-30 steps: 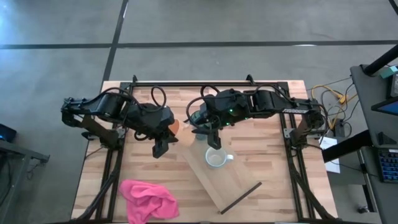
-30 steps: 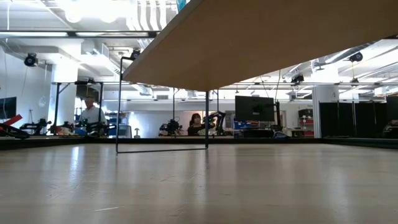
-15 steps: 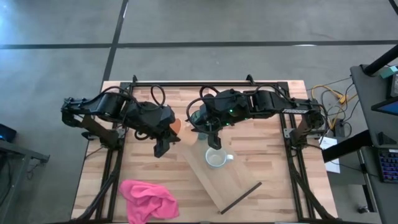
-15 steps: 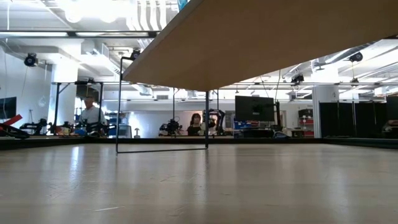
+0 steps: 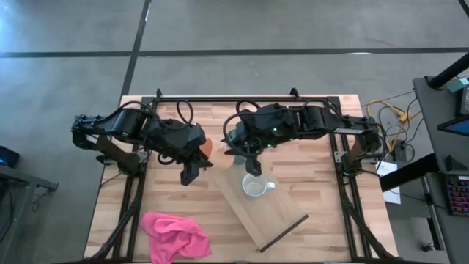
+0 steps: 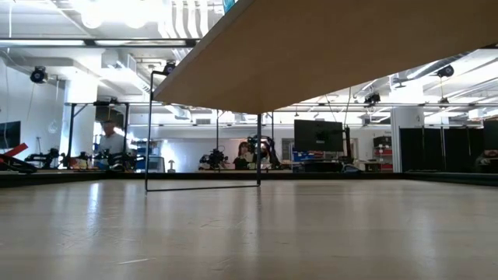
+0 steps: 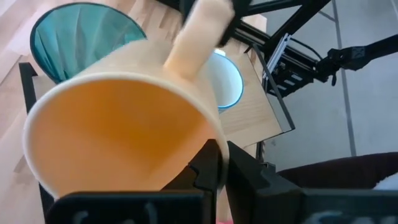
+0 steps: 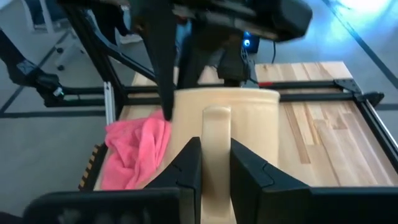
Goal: Stack small to large cups/mugs on shelf
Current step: Put the yellow mug on the shelf
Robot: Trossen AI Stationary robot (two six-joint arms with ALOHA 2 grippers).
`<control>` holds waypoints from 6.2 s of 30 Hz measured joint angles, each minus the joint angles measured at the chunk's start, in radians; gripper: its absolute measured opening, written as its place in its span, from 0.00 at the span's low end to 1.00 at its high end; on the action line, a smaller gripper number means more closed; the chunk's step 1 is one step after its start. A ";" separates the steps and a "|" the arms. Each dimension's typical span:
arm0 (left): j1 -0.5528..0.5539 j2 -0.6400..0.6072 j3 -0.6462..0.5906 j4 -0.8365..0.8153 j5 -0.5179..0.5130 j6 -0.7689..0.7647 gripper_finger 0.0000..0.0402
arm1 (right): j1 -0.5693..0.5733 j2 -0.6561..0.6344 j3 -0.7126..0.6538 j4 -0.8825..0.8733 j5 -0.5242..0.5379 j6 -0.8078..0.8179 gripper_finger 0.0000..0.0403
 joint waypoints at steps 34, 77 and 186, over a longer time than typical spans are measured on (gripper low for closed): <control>0.000 -0.055 0.000 0.079 -0.011 0.019 0.24 | 0.133 -0.159 0.040 -0.224 0.036 0.096 0.04; -0.074 -0.040 -0.024 0.186 -0.016 0.020 0.24 | 0.510 -0.290 -0.228 -0.072 -0.476 -0.082 0.04; -0.145 0.069 -0.025 0.511 -0.143 -0.020 0.24 | 0.333 -0.577 -1.645 1.594 -0.618 0.295 0.03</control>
